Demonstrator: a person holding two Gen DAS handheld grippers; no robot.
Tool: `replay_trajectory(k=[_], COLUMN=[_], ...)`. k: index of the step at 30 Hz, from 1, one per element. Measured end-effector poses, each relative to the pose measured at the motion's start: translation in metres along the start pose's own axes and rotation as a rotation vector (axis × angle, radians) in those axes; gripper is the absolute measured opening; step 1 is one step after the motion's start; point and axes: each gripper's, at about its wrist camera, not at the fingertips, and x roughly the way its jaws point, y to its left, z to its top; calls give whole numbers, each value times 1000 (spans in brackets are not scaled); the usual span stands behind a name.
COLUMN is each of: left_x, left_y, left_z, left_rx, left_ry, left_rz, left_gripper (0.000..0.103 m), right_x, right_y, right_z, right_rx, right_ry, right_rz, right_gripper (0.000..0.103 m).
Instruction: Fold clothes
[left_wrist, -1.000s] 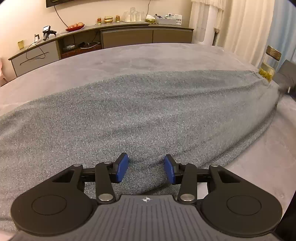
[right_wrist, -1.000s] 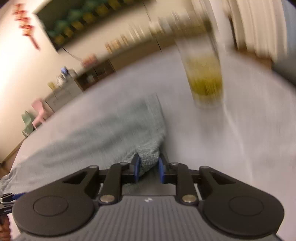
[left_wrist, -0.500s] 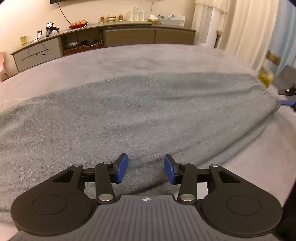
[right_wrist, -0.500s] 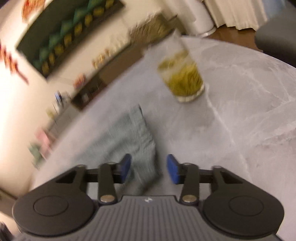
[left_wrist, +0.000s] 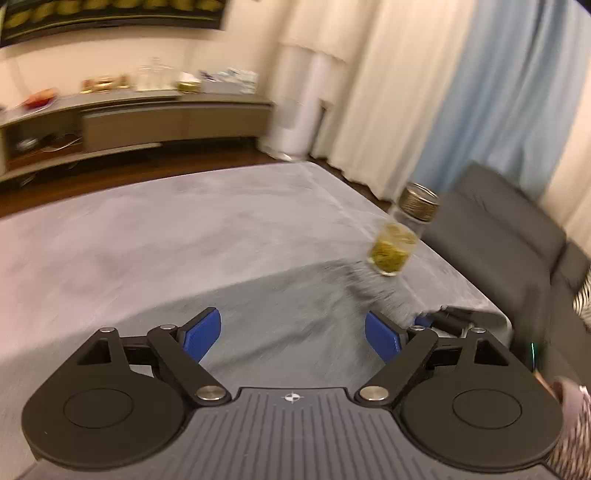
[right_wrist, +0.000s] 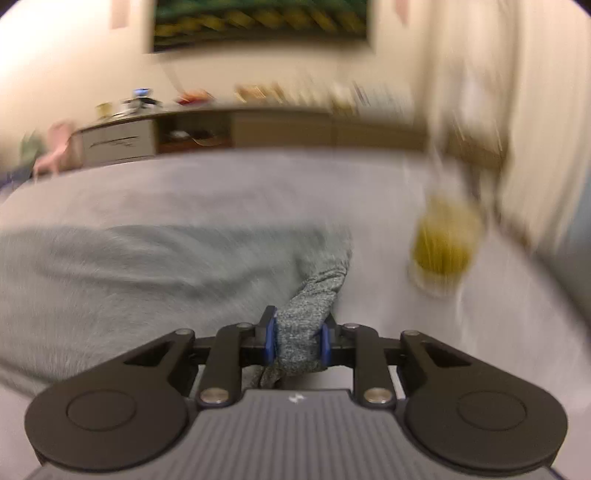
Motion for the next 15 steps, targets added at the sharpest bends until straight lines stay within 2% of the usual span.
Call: replay_trajectory(k=[3,6,9,13,15], left_x=[46,91,126,159,176], left_y=[-30,-56,-75,-76,-76], left_z=[25,34,33,30,28], left_rx=[63,141,239,278,294], left_ry=[61,138,194,236,256], left_rz=[-2,14,48,128,171], left_gripper=[87,88,88,86,73], right_x=[-11,-12,-7,-5,-4], right_y=[34,63,60,34,28], right_z=[-6,-12,-9,-1,-1], right_rx=[-178,-337,-304,-172,-142], right_ry=[-65,-96,-59,-19,1], right_rz=[-21,-46,-35,-2,12], right_gripper=[22,22,22,22,22])
